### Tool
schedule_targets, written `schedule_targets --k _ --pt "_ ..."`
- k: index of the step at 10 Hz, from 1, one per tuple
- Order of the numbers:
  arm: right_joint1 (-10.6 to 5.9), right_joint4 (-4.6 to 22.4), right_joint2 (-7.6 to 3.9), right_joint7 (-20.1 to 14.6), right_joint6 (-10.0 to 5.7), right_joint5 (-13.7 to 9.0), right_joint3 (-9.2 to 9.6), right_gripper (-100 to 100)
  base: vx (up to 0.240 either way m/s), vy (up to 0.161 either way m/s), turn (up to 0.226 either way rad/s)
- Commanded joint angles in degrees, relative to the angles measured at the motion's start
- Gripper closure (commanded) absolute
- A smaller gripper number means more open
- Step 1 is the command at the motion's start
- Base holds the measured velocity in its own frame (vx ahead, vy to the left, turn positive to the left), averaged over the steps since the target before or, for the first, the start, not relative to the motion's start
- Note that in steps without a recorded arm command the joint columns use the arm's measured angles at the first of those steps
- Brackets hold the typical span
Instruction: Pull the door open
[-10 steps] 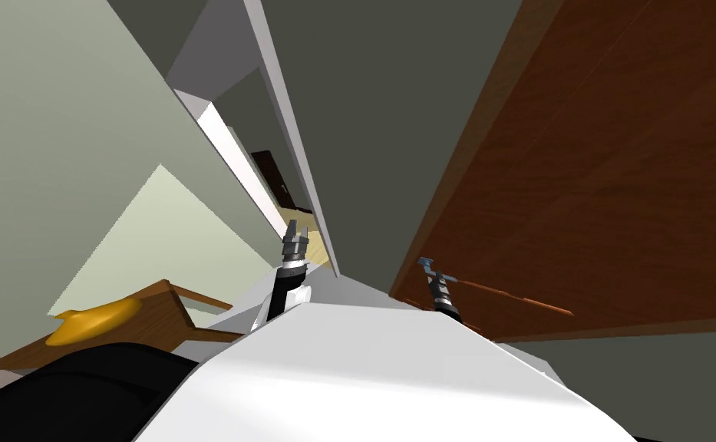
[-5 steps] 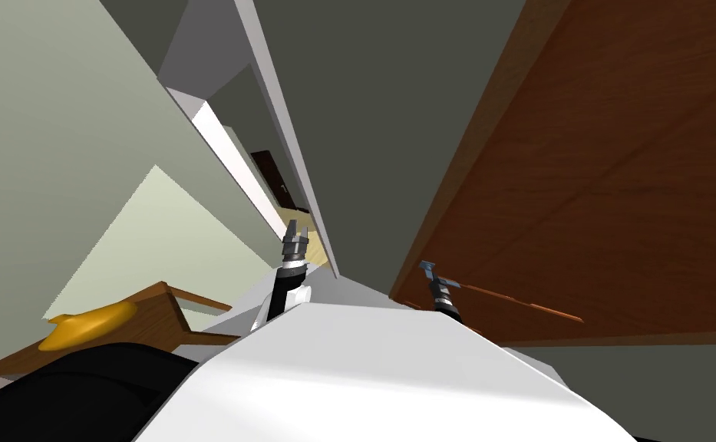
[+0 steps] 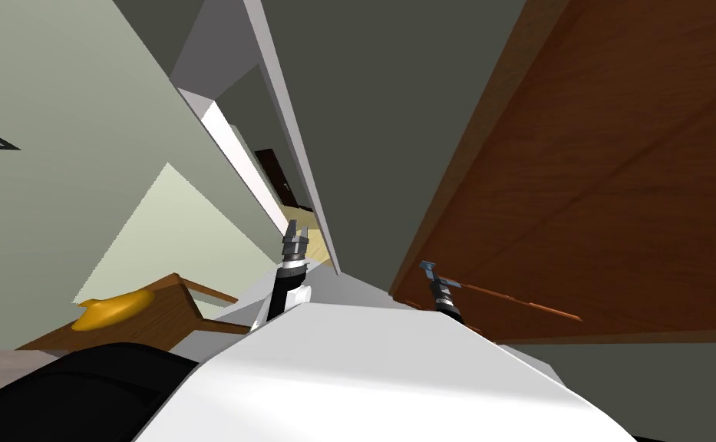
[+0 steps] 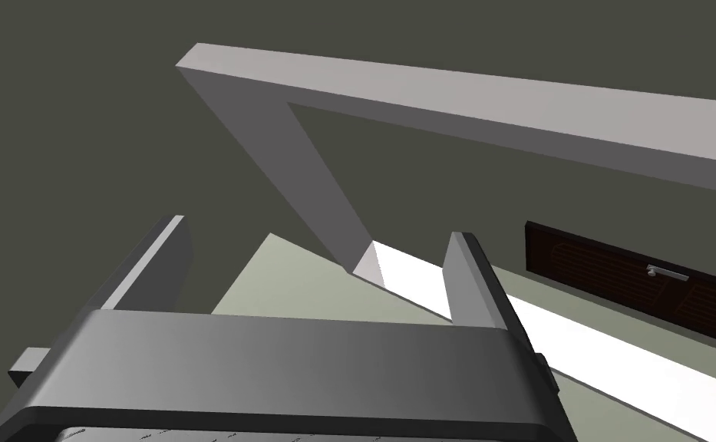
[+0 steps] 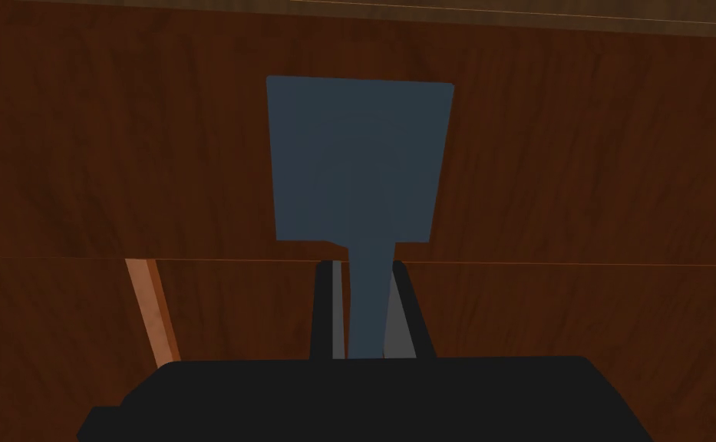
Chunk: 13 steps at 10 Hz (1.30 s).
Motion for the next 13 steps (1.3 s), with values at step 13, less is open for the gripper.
schedule_targets --k 13 --pt "6.68 -0.8 -6.42 -7.5 -7.78 2.0 8.73 100 -0.217 -0.039 0.13"
